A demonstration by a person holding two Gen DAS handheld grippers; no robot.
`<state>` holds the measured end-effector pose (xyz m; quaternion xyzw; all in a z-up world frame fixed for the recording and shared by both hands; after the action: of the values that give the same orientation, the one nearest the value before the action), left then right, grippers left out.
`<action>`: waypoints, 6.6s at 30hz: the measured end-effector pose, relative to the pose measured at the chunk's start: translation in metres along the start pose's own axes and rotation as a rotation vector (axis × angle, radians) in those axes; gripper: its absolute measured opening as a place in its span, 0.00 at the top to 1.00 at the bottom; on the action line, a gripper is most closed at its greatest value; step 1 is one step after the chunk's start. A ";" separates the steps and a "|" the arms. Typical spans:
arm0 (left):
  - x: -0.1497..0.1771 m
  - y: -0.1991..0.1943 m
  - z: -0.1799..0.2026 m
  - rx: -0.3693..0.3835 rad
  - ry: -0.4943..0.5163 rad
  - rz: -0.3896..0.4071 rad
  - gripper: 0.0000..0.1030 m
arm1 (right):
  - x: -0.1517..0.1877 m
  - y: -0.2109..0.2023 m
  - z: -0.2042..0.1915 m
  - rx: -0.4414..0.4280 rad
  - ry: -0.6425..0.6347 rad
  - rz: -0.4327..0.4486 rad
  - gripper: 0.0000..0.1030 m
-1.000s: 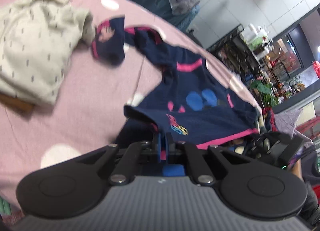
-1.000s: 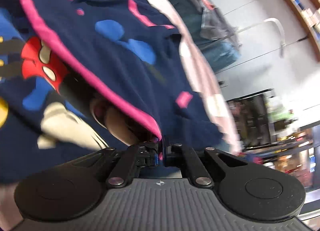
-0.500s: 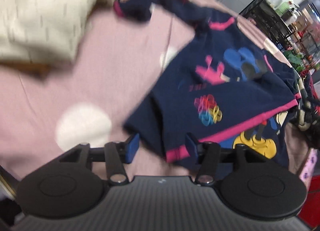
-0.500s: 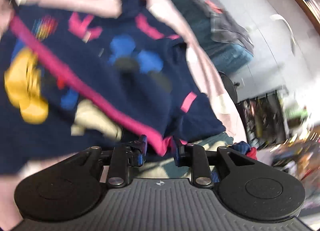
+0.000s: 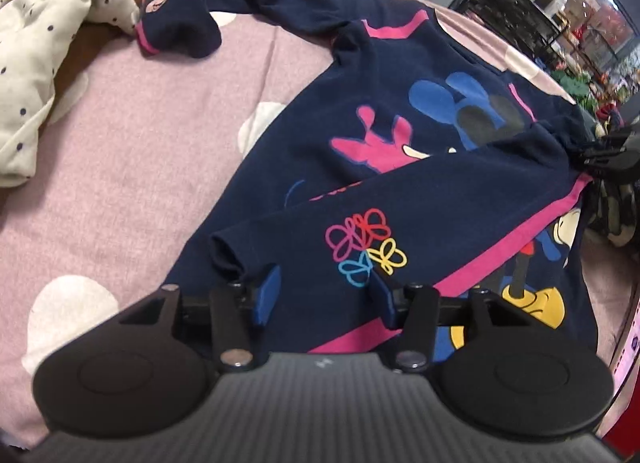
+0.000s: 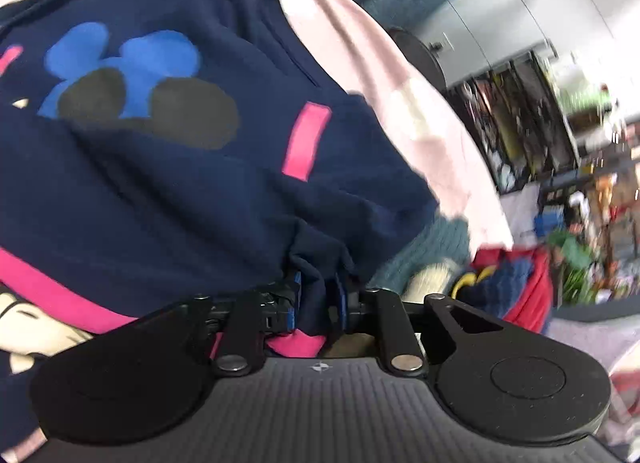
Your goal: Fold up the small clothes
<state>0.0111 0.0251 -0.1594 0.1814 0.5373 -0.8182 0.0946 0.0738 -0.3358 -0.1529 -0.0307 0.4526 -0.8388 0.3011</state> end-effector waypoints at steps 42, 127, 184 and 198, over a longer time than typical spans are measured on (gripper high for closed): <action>-0.048 -0.042 -0.006 -0.048 0.034 0.150 0.13 | 0.058 -0.094 -0.095 -1.038 0.946 0.074 0.80; -0.047 0.006 0.077 0.056 0.215 0.090 0.06 | -0.084 -0.100 0.007 -0.649 0.684 0.382 0.35; -0.056 -0.043 -0.007 -0.172 0.131 0.171 0.06 | 0.047 -0.237 -0.295 -0.611 -0.016 0.266 0.89; -0.138 -0.002 0.015 -0.198 0.256 0.207 0.06 | 0.162 -0.150 -0.120 -0.862 0.970 0.090 0.89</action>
<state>0.1341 0.0068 -0.0976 0.3280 0.6013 -0.7174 0.1267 -0.1691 -0.2719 -0.1426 0.2522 0.8340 -0.4872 0.0582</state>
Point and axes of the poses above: each gripper's, at about its wrist camera, not at the fingertips, and y roughly the way its jaws point, z to its right, x to its underside, the point moved 7 cm from there along y, roughly the way its jaws point, and after that the axes turned 2 degrees about x, right-handed, at the moved point
